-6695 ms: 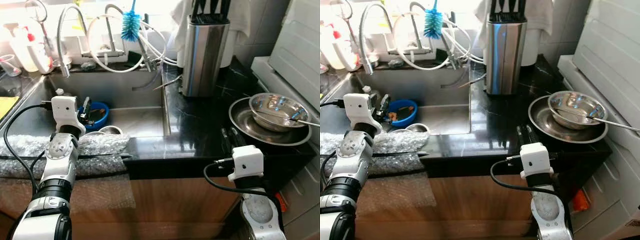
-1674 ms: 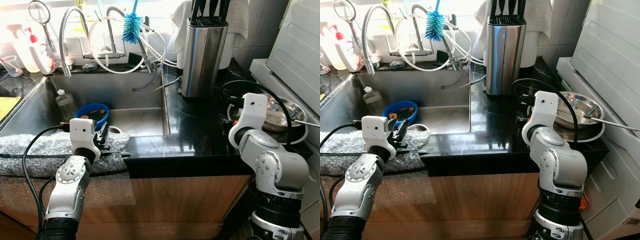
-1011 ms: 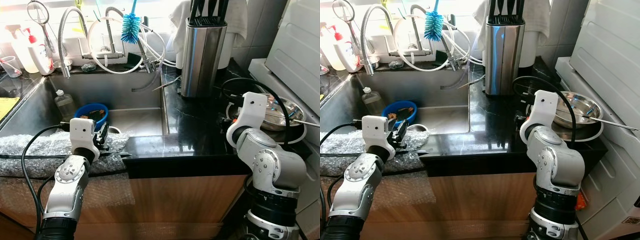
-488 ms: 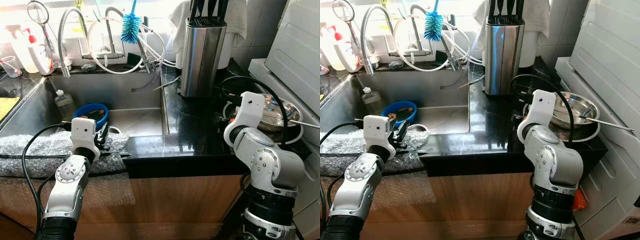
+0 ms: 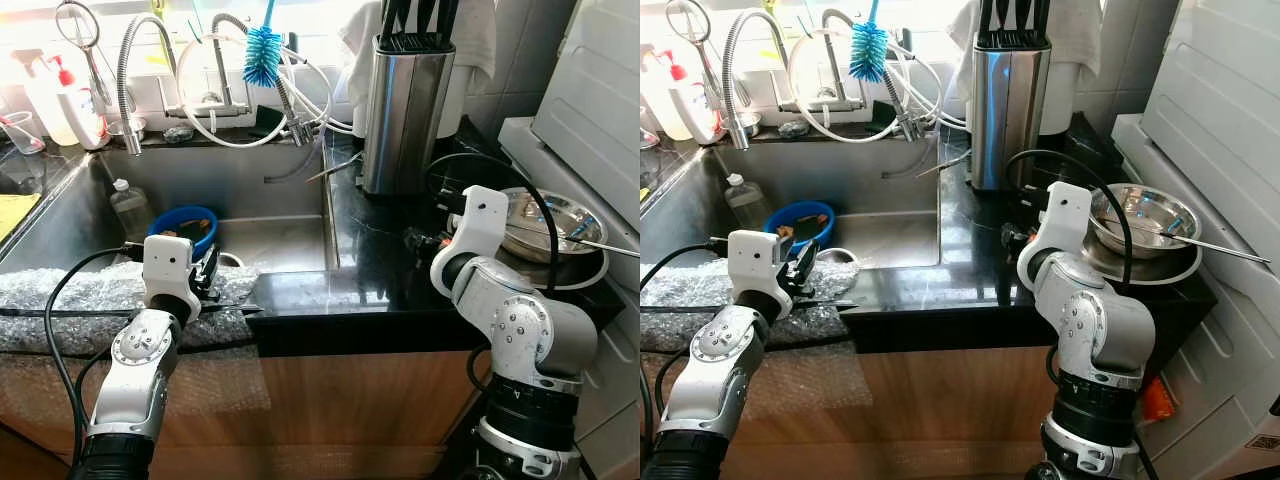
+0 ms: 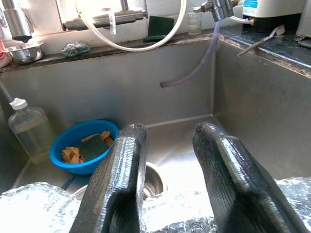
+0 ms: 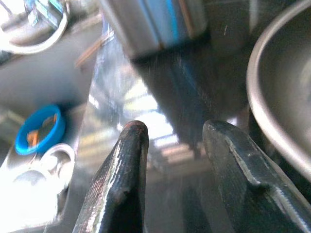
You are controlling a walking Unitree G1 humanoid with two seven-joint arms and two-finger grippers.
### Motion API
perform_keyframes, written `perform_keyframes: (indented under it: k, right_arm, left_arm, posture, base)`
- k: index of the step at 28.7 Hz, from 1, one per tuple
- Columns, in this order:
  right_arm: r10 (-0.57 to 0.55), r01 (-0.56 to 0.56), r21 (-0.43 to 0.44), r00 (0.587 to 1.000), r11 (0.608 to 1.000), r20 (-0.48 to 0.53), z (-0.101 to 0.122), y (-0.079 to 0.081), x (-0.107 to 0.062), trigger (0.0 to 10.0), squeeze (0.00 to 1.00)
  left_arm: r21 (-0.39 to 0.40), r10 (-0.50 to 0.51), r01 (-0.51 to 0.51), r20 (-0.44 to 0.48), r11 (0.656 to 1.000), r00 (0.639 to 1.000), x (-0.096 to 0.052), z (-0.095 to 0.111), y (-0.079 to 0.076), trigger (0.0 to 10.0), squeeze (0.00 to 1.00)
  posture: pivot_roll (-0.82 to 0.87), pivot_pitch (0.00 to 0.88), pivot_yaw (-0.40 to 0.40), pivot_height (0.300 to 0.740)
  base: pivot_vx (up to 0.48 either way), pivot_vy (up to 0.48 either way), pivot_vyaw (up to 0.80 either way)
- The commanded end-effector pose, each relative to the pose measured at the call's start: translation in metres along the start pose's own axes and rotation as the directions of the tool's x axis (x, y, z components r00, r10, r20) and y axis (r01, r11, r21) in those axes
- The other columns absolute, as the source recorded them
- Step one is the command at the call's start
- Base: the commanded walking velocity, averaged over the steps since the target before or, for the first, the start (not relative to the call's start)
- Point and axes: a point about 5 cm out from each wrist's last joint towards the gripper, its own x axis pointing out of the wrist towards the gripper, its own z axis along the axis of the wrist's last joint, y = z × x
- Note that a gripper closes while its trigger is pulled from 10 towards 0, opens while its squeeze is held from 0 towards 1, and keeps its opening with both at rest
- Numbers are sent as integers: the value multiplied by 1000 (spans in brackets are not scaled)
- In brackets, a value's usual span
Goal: Kitchen organization
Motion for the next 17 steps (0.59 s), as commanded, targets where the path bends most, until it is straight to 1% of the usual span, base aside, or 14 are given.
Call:
perform_keyframes:
  k: [1, 4, 5, 10, 11, 17]
  right_arm:
    - [8, -7, -8, 999, 1000, 49, 11, 5, -2, 10000, 0]
    - [-9, 10, -11, 998, 1000, 62, 15, 2, -3, 10000, 0]
    - [-30, 32, -20, 997, 999, 67, 16, 0, -3, 10000, 0]
    - [-78, 79, -23, 996, 997, 46, 13, -9, -2, 10000, 0]
    - [-99, 100, -25, 994, 995, 37, 11, -13, -2, 10000, 0]
    - [-129, 129, -30, 991, 991, 29, 10, -19, -2, 10000, 0]
  left_arm:
    - [14, -6, 6, -31, 1000, 1000, 1, -5, 0, 10000, 0]
    - [14, -8, 9, -32, 1000, 999, 1, -6, -1, 10000, 0]
    - [12, -10, 11, -33, 1000, 999, 1, -6, -1, 10000, 0]
    - [11, -12, 12, -36, 1000, 999, 1, -6, -1, 10000, 0]
    - [10, -12, 12, -36, 1000, 999, 1, -6, -1, 10000, 0]
    - [8, -12, 12, -36, 1000, 999, 2, -6, -2, 10000, 0]
  posture:
    - [-54, 0, 21, 740]
    - [-56, 0, 23, 740]
    - [-56, 0, 23, 740]
    - [-59, 0, 24, 740]
    - [-59, 0, 23, 740]
    - [-60, 0, 26, 740]
  base:
    - [0, 0, 0]
    - [0, 0, 0]
    - [0, 0, 0]
    - [0, 0, 0]
    - [0, 0, 0]
    - [0, 0, 0]
